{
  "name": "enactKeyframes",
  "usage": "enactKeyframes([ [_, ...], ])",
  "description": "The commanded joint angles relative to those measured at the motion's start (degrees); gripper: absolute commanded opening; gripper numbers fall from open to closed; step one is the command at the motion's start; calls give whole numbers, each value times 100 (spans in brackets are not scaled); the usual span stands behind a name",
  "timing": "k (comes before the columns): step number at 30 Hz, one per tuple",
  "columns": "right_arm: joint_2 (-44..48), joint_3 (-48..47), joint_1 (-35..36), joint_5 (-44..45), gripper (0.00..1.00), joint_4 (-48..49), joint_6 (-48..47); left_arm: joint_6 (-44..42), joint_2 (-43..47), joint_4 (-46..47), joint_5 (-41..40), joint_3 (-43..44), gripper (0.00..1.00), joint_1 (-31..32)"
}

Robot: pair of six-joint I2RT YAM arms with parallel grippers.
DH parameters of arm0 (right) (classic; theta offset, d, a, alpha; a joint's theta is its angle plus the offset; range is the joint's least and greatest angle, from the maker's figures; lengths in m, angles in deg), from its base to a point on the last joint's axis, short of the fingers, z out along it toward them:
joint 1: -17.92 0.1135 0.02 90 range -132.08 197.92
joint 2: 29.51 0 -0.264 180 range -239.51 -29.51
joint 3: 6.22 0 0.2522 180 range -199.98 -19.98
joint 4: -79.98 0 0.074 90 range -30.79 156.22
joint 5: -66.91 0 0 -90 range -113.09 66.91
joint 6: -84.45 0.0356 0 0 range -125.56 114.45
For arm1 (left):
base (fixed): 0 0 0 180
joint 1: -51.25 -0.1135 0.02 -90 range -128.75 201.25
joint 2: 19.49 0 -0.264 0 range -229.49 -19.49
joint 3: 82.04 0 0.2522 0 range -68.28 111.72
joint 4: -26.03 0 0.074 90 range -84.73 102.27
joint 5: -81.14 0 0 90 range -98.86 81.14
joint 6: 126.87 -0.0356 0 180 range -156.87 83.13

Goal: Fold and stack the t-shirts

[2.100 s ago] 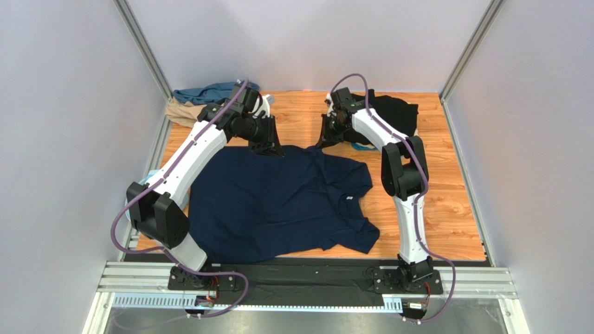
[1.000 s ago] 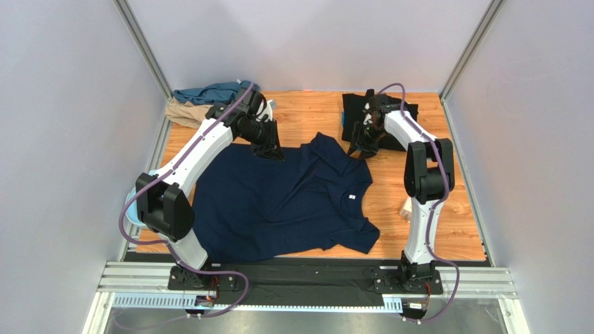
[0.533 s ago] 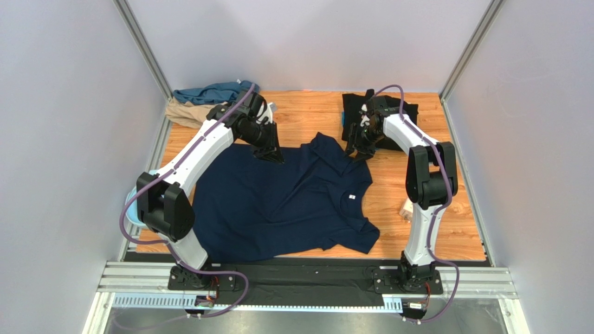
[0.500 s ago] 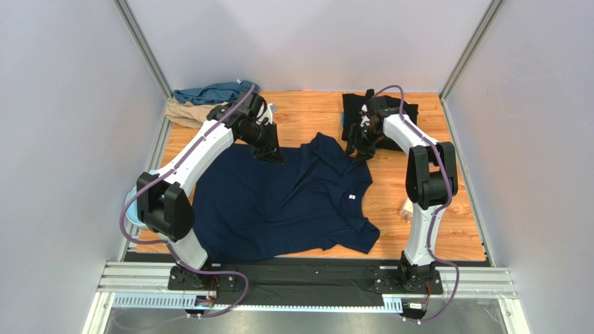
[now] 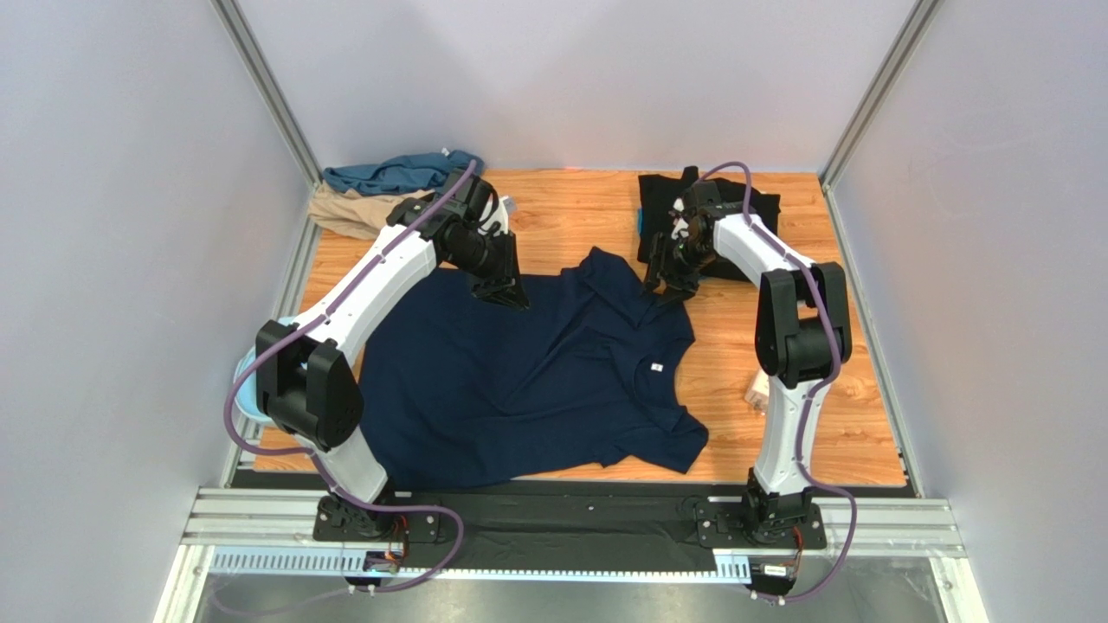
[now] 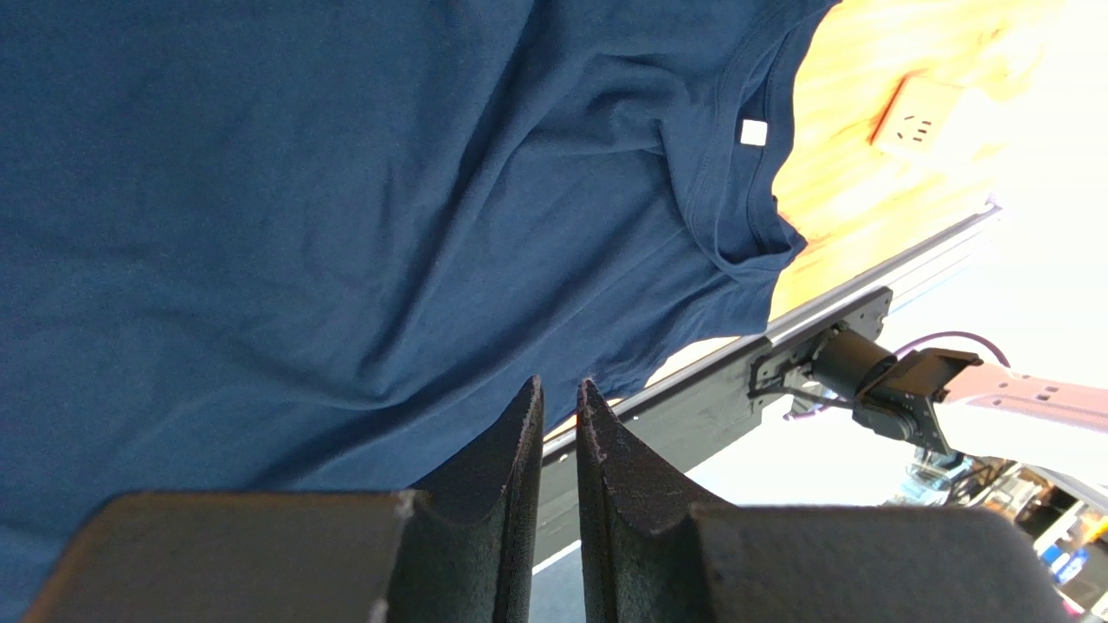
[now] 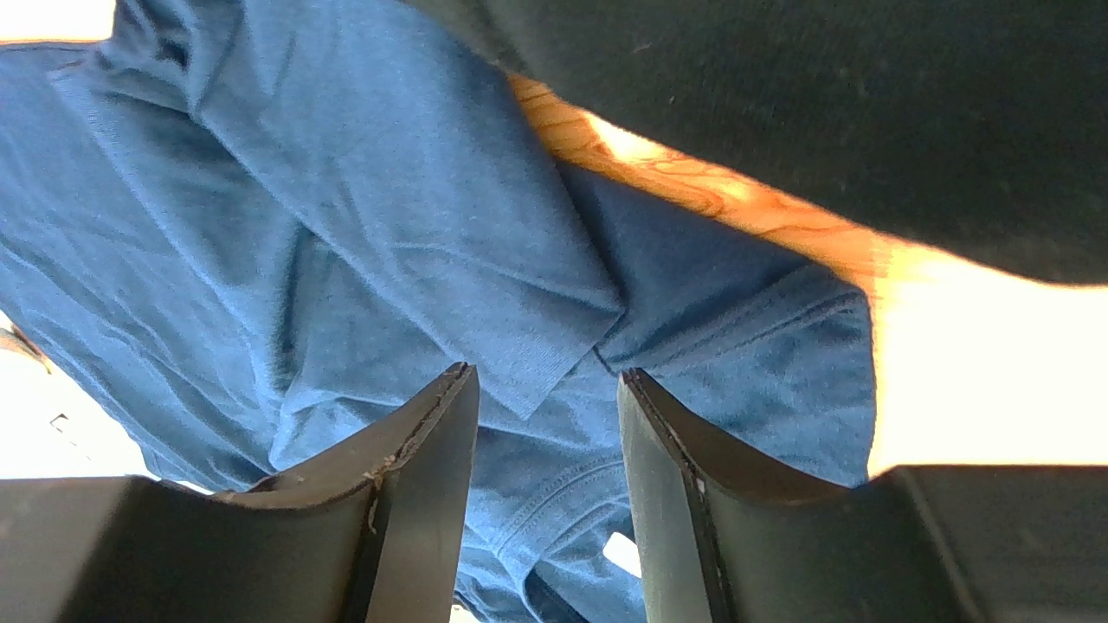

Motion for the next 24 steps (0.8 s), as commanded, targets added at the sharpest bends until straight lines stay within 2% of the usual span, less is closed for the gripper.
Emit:
enactKeyframes([
  [1,-134,-164,39,-119,49,160,17,-73,159,24,9,11,22,-25],
  [24,-441,-366,118,-322,47,283,113,-12,150,33,-61,-33,21,-25],
])
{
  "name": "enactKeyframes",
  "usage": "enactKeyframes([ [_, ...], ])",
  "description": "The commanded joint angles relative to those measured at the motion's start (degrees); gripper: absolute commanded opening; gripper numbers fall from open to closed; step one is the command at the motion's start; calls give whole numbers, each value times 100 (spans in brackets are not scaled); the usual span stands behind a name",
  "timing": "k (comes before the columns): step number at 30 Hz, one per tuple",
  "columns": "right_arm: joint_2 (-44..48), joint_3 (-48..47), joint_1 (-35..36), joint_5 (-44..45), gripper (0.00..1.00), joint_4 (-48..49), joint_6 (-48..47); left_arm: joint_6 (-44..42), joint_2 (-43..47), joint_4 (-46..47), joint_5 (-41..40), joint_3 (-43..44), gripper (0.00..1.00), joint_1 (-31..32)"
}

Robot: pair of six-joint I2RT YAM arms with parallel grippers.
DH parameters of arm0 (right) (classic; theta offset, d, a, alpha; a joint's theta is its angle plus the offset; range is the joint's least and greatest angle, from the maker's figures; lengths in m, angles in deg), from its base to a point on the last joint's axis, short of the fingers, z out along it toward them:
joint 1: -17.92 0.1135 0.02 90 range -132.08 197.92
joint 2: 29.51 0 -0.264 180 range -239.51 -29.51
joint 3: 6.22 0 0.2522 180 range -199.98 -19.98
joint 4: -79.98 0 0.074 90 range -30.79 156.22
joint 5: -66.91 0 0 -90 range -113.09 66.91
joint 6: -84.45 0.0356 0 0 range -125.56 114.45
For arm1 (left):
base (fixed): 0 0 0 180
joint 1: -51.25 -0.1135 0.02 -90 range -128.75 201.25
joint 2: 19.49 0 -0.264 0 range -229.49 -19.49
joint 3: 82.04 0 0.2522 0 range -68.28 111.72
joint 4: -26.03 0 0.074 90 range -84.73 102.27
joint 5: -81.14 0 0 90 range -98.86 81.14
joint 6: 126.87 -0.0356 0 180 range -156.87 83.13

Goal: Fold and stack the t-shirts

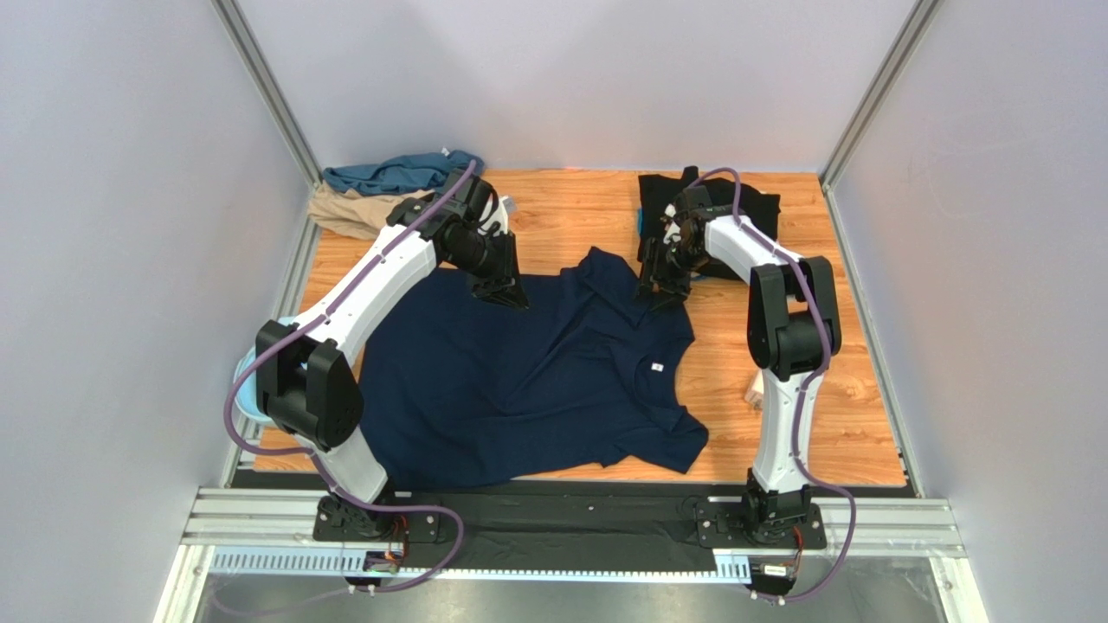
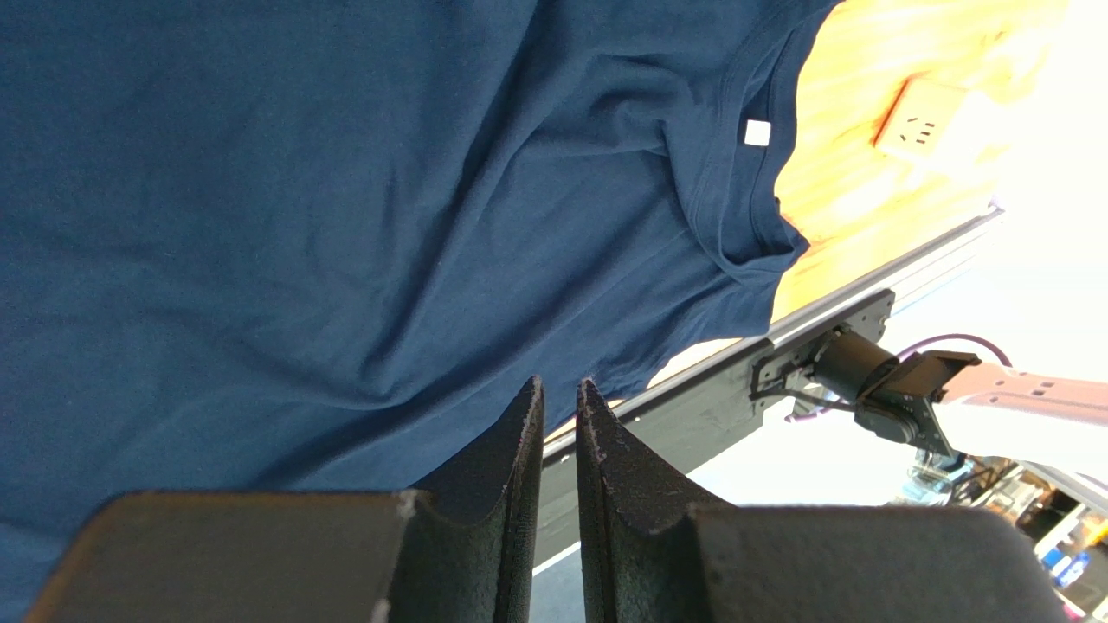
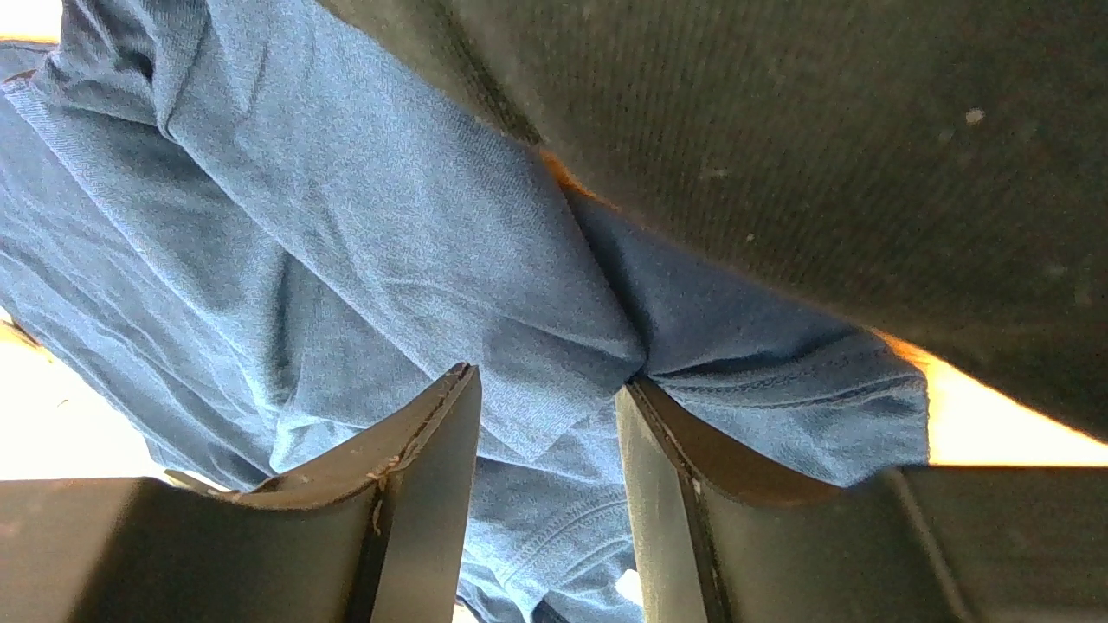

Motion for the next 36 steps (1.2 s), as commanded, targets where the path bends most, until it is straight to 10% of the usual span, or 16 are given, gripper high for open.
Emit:
enactKeyframes([
  [1,-50,-239,24,-145,47,237,98,-12,150,33,-44,-39,21,-23],
  [20,-279,-600,33,-276,45,325,203,15,273,33,-88,-153,21,-23],
  [29,-332,-591,77,-294,21,360,195,24,317,42,-131,-215,21,-23],
  [31,-288,-565,77,-285,2,378,203,24,308,42,-132,-215,21,-23],
  [36,-121,-486,95,-320,0,439,203,50,308,68,-158,-277,21,-23],
])
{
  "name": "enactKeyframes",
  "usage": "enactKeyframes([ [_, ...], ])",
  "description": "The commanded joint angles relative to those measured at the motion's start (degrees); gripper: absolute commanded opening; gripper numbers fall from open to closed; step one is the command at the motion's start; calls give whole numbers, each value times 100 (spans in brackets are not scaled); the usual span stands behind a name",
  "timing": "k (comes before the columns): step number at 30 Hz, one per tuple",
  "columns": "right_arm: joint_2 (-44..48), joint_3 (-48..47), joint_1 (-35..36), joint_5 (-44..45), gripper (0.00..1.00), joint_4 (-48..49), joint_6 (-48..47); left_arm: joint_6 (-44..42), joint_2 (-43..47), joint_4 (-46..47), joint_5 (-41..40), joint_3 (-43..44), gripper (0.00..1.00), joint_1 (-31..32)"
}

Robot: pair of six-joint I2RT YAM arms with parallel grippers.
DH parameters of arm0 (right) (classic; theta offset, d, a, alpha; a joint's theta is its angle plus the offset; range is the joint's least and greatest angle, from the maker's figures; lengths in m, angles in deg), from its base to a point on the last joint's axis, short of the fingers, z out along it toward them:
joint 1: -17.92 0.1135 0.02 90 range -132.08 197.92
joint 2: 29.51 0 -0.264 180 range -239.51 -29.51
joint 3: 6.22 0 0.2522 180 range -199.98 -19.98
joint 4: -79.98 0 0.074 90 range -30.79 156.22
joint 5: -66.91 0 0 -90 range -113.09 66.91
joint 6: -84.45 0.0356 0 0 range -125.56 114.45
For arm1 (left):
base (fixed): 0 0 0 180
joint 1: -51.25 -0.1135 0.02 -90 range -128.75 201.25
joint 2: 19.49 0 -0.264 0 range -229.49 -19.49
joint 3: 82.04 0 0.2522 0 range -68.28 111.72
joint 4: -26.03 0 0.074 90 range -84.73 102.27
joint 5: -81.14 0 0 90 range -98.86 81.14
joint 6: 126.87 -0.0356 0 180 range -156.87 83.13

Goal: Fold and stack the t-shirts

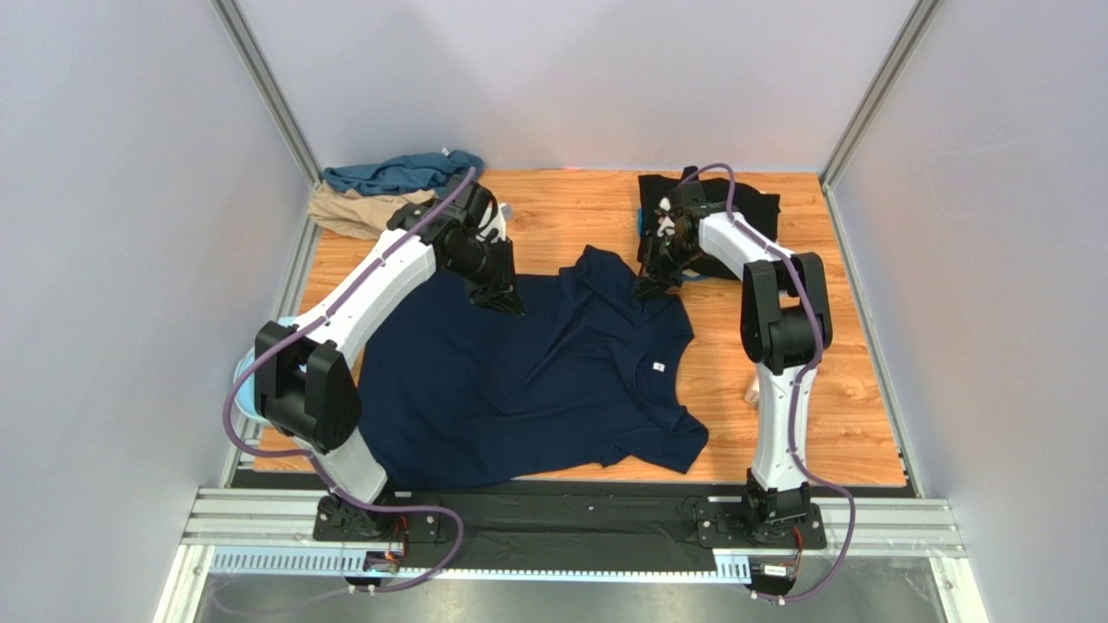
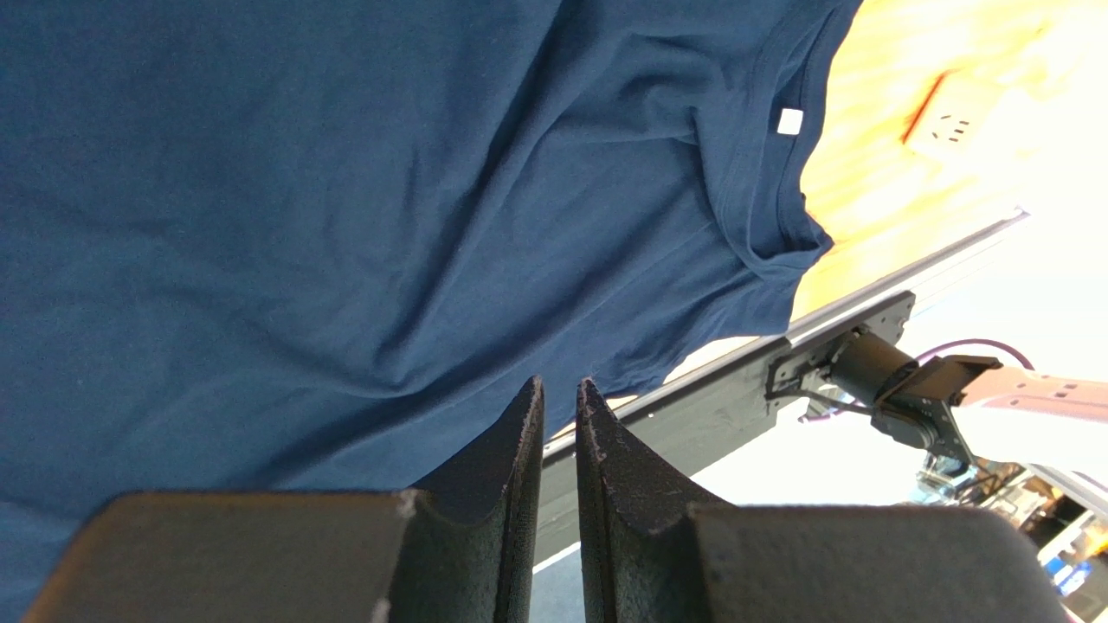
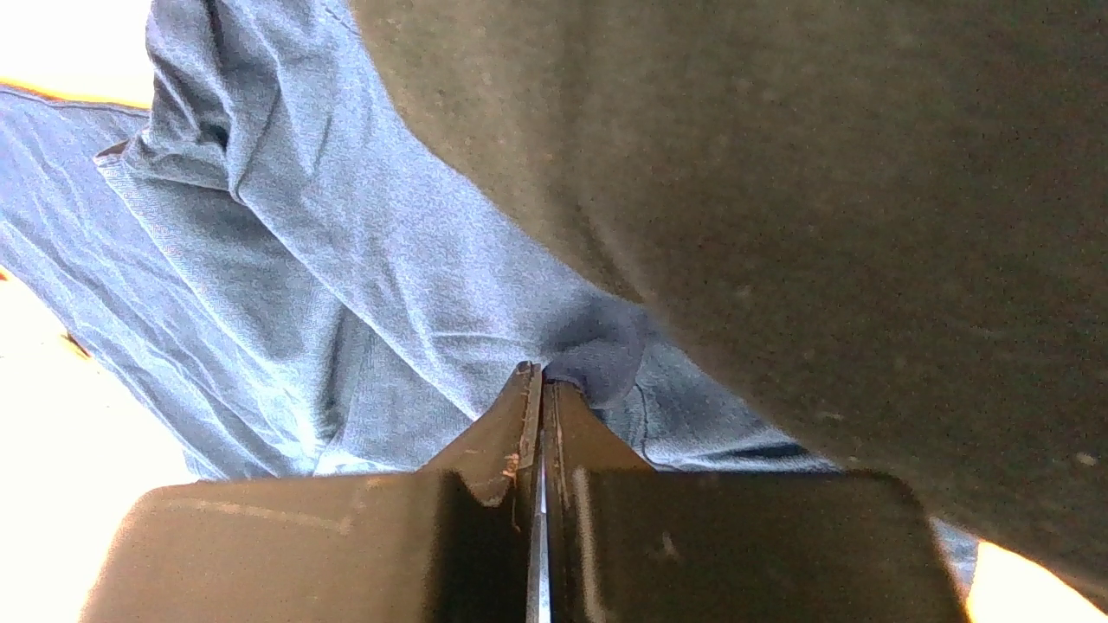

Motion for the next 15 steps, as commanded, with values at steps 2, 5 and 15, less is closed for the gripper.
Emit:
enactKeyframes([
  [2,301,-33,49,-146,0,201,22,48,234,71,-134,-89,21,-23],
  [5,451,37,57,-120,0,201,-13,74,277,71,-345,-124,21,-23],
  [15,855,38,31,153,0,-10,-268,373,-256,360,-2435,-133,23,-1031],
])
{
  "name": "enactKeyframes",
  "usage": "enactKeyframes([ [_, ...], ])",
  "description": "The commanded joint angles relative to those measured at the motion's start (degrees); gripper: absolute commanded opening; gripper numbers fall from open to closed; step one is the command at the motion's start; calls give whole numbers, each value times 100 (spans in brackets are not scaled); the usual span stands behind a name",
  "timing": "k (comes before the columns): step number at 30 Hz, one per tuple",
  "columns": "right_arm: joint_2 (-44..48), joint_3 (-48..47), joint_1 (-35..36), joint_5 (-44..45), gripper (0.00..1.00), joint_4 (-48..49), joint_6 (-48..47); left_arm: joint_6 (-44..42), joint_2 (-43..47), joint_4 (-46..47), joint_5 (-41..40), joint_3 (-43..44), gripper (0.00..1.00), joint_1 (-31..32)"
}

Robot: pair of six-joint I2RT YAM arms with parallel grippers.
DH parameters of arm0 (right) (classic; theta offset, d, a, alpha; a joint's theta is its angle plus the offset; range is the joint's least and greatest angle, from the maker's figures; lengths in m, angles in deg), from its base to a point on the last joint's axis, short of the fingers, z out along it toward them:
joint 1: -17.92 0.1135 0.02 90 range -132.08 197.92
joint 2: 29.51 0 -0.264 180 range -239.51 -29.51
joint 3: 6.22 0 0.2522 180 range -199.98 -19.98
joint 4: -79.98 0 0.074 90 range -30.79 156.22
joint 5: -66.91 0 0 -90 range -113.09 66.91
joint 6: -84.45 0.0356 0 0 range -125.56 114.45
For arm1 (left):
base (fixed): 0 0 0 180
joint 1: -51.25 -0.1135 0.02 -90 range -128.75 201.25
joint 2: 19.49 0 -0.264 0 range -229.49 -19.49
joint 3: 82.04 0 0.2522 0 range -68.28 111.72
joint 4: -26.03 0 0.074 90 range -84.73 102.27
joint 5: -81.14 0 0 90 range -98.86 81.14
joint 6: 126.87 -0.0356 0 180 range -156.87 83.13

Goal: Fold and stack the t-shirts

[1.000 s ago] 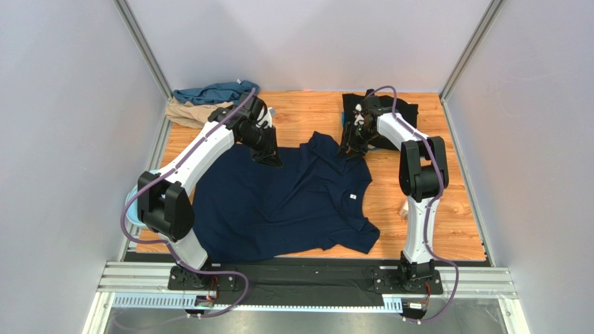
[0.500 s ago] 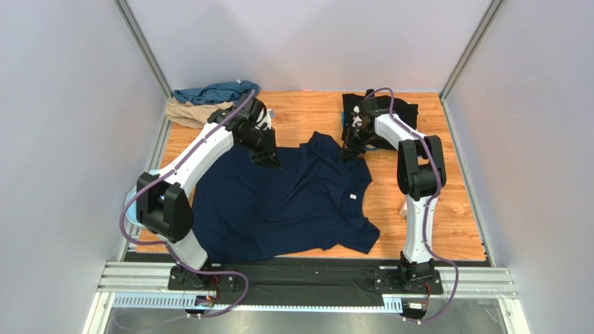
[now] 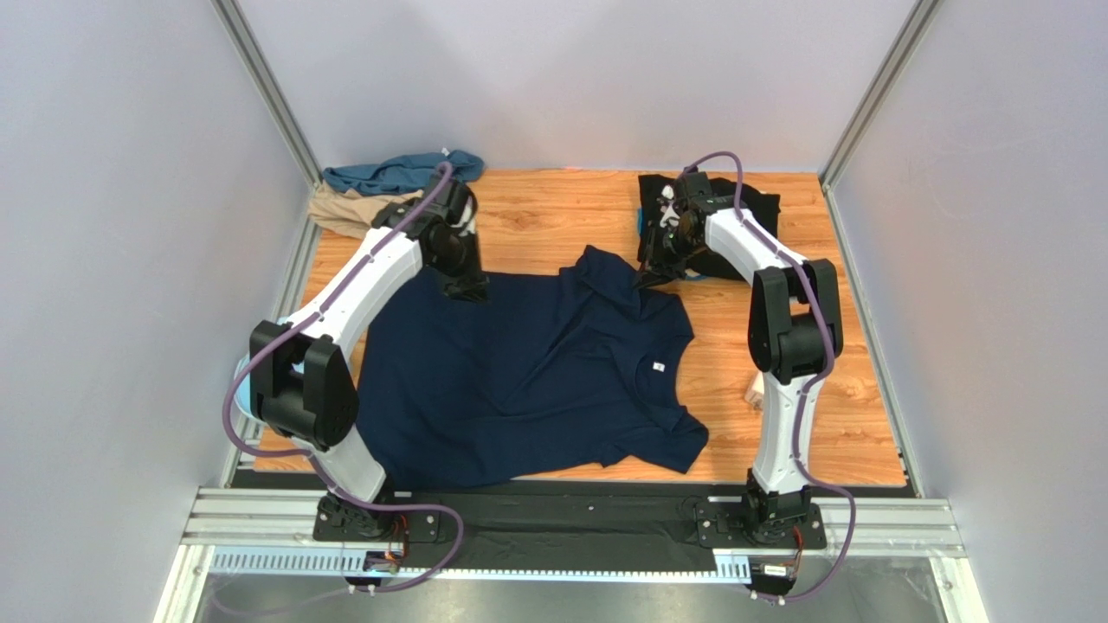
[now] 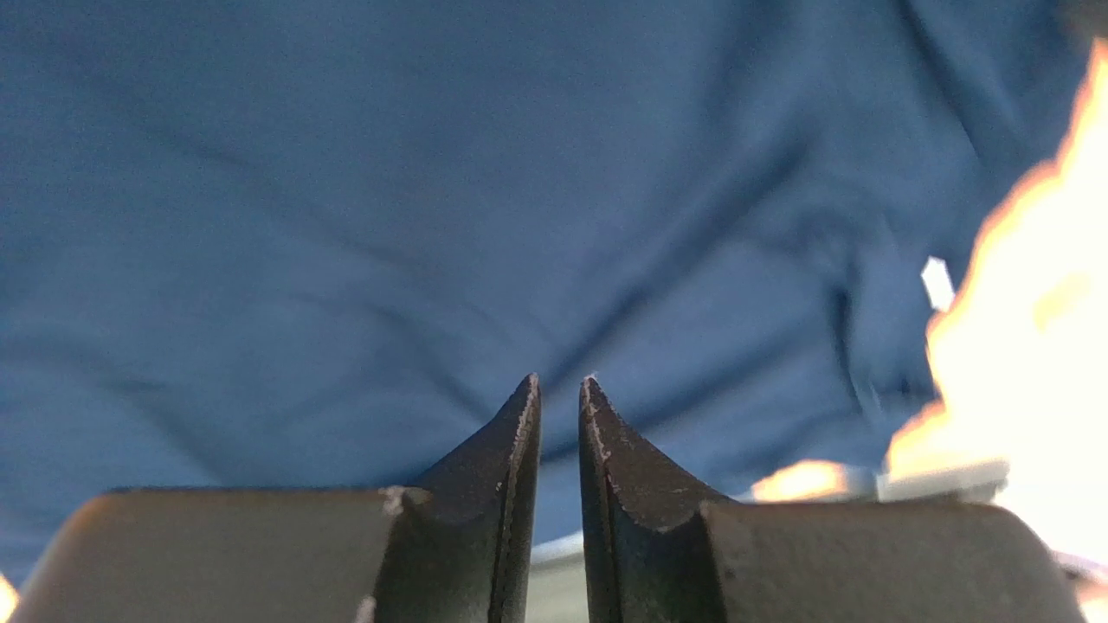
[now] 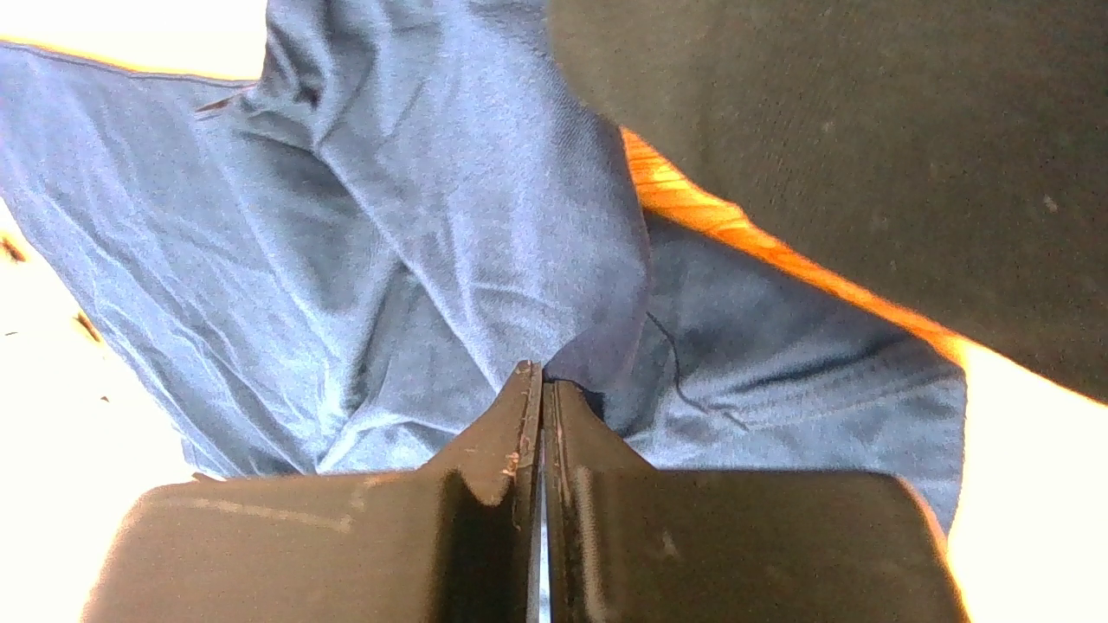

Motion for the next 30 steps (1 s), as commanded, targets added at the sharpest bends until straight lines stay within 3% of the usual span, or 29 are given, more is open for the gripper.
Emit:
enactKeyframes([
  [1,425,-80,7,96,0,-16,-161,177,-413,234,-1158,227,22,-821],
  [7,363,-432,-54,-44,0,-191,-117,-61,-1398,172,-1835,1027,23,-1586],
  [12,416,-424,-54,-36,0,-236,32,-35,-1785,67,-1423,1327,23,-1825],
  [20,460,-10,-81,-89,0,-122,190,-184,-1163,242,-1018,607,23,-1825],
  [30,275,-353,-186,-202,0,-113,340,-422,-924,462,-975,150,25,-1886],
])
